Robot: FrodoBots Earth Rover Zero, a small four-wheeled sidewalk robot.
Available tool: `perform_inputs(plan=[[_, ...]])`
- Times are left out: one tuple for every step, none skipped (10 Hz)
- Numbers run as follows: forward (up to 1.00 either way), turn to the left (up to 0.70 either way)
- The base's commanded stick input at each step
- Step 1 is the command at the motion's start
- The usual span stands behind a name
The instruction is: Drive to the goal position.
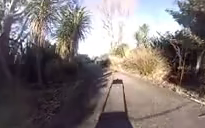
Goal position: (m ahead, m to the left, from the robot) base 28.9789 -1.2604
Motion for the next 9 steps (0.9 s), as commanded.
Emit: perform_inputs(plan=[[0.85, -0.18], [0.85, -0.29], [0.85, -0.34], [0.85, -0.34], [0.85, 0.0], [0.85, 0.0], [0.85, 0.0], [0.85, 0.0], [0.85, 0.0]])
